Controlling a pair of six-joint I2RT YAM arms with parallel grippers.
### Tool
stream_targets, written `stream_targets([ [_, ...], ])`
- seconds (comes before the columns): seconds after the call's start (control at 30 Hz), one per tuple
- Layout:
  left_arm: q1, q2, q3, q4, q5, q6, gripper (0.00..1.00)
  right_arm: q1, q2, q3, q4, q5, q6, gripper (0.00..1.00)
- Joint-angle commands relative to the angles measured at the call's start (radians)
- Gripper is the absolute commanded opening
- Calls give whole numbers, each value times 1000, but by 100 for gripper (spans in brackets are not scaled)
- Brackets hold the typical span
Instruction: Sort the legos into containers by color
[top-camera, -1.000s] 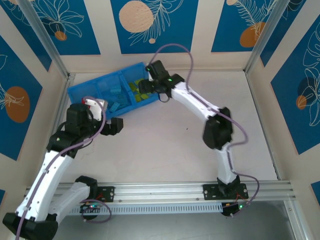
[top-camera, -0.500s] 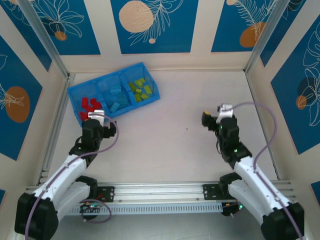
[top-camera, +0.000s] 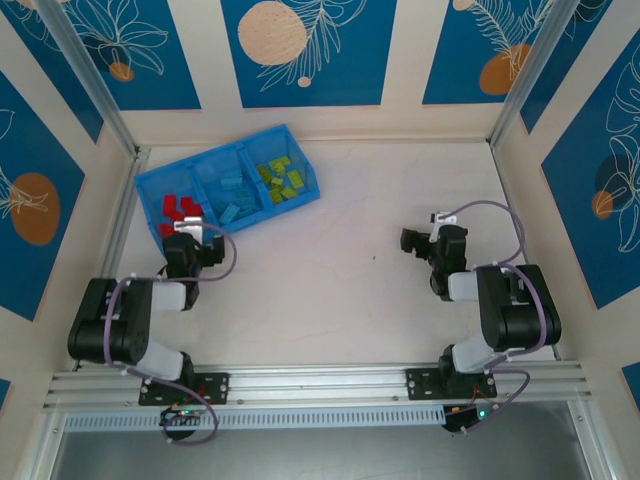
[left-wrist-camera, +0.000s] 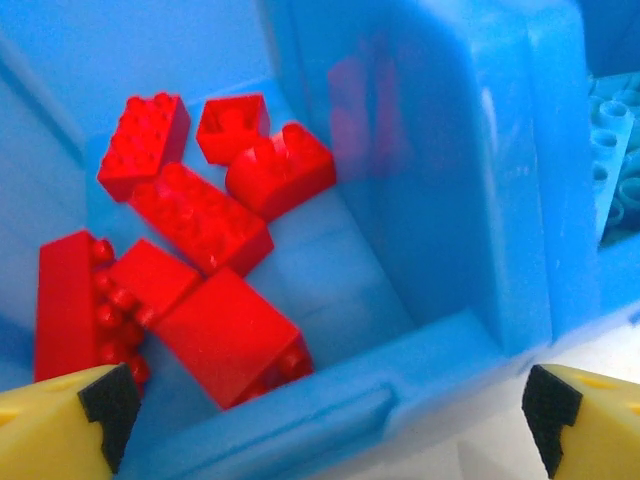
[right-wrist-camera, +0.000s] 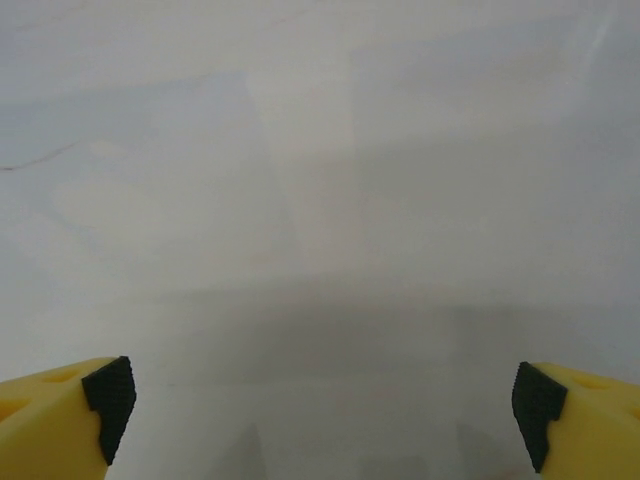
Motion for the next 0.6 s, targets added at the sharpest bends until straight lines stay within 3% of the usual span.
stream_targets([
  [0.0,2,20,14,96,96,-4,100,-9,-12,8,116,-24,-20,99],
  [0.2,-10,29,18,98,79,7,100,1,-4,13,116,-19,-30,99],
  [0.3,-12,29,53,35,172,47,100,3,-2,14,116,-20,-36,99],
  [0.57,-10,28,53,38,178,45,100,13,-6,0,140,-2,-42,99],
])
